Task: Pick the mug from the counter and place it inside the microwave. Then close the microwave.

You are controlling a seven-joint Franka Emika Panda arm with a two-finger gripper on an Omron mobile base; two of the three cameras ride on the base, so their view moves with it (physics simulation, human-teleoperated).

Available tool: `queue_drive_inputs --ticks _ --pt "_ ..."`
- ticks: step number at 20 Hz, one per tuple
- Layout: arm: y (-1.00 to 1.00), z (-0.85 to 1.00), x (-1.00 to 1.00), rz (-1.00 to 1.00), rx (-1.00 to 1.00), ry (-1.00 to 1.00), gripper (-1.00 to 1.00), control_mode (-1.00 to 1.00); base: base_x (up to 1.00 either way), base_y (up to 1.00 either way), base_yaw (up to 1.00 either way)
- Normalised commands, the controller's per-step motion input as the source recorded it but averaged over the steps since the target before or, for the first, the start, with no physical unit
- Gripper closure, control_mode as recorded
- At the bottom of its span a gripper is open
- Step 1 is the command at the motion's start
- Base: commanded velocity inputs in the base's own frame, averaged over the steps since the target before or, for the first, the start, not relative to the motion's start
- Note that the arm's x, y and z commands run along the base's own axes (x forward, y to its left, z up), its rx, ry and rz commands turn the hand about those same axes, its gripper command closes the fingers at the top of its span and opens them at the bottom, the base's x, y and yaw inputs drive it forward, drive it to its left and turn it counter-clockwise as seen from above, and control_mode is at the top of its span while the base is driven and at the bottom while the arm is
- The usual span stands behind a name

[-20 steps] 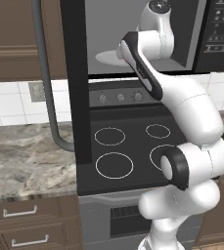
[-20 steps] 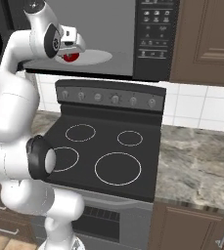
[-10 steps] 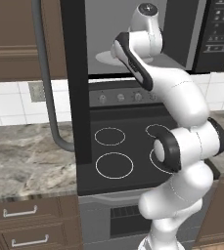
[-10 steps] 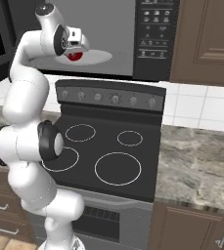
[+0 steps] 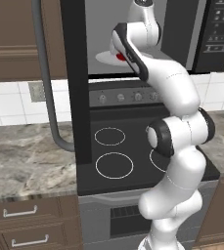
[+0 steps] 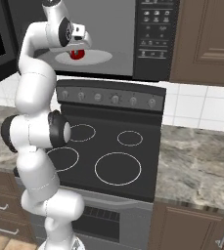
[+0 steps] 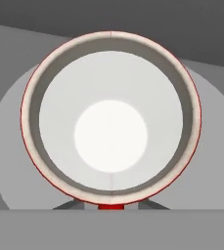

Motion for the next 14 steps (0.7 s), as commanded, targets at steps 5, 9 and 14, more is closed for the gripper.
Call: queue_drive_inputs --ticks 5,9,14 --pt "0.00 -0.08 0.16 0.00 0.00 -0.01 1.00 -1.00 0.00 0.00 0.00" --pt "0.00 -0.37 0.02 0.00 0.00 -0.04 1.00 -1.00 0.00 0.00 0.00" --pt "0.00 -0.28 0.00 0.00 0.00 -0.02 1.00 -1.00 0.00 0.00 0.00"
